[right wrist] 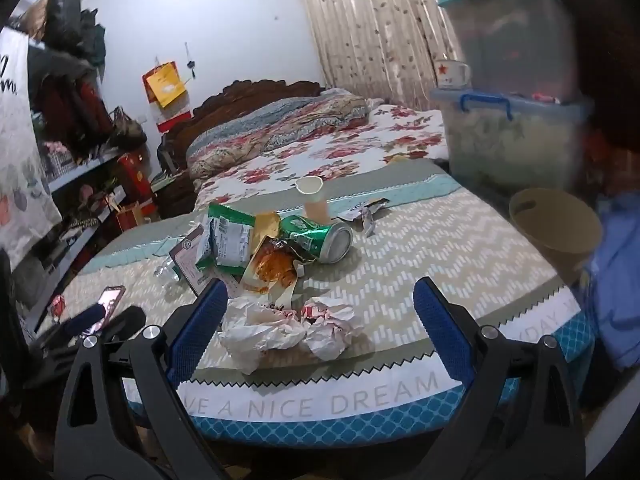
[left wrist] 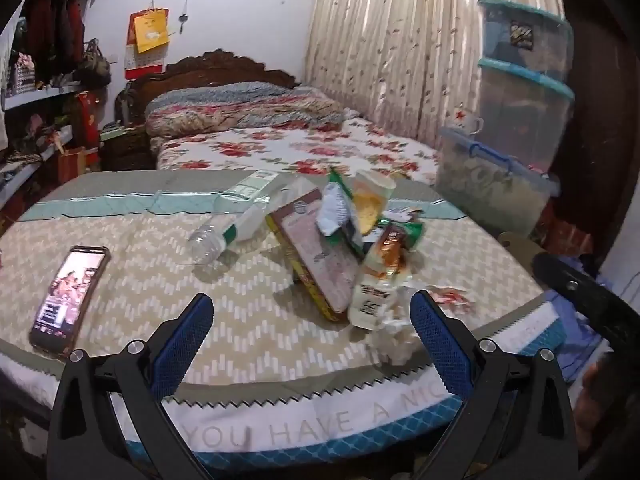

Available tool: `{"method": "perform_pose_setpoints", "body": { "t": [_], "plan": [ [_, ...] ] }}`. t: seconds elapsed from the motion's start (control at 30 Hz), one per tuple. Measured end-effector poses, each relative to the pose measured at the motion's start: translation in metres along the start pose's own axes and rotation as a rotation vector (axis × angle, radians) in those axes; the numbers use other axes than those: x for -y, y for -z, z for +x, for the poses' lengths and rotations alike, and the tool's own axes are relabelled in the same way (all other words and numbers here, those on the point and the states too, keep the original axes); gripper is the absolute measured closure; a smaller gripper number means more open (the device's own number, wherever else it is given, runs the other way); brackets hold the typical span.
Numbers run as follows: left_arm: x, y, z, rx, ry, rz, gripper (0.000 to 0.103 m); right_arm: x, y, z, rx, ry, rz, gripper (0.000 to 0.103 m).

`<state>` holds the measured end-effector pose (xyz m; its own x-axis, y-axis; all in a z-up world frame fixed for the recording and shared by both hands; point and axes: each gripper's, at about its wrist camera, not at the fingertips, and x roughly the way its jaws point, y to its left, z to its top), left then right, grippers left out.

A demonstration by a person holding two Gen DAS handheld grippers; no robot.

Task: Collect trash
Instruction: 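Move both tools toward the crumpled white tissues on the table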

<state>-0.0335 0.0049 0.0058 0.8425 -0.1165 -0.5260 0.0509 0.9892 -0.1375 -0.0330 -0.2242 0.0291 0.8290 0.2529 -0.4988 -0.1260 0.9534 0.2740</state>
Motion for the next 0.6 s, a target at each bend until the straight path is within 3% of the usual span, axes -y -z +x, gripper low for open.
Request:
{"method": "perform_pose_setpoints", "body": {
  "t": [0.13,0.27,0.33,0.6],
  "plan": [
    [-0.007,0.001,-0.006,0.024,0.107,-0.048,0.009,-0.002,0.011,-0.006,0.007,-0.068,0.012,0.003],
    [-0.008,0.0,-0.009,0.032,0.091,-0.061,0.009,-0.015,0.016,-0.015,0.039,-0.092,-0.039,0.003],
    [-0.004,-0.002,-0.007,0.029,0.087,-0.045,0.009,-0.022,0.017,-0.008,-0.002,-0.114,-0.079,0.003],
    [-0.01,-0.012,0.0,0.03,0.029,-0.009,0.009,-0.022,0.016,-0.004,-0.011,-0.089,-0.086,0.003]
  ]
}}
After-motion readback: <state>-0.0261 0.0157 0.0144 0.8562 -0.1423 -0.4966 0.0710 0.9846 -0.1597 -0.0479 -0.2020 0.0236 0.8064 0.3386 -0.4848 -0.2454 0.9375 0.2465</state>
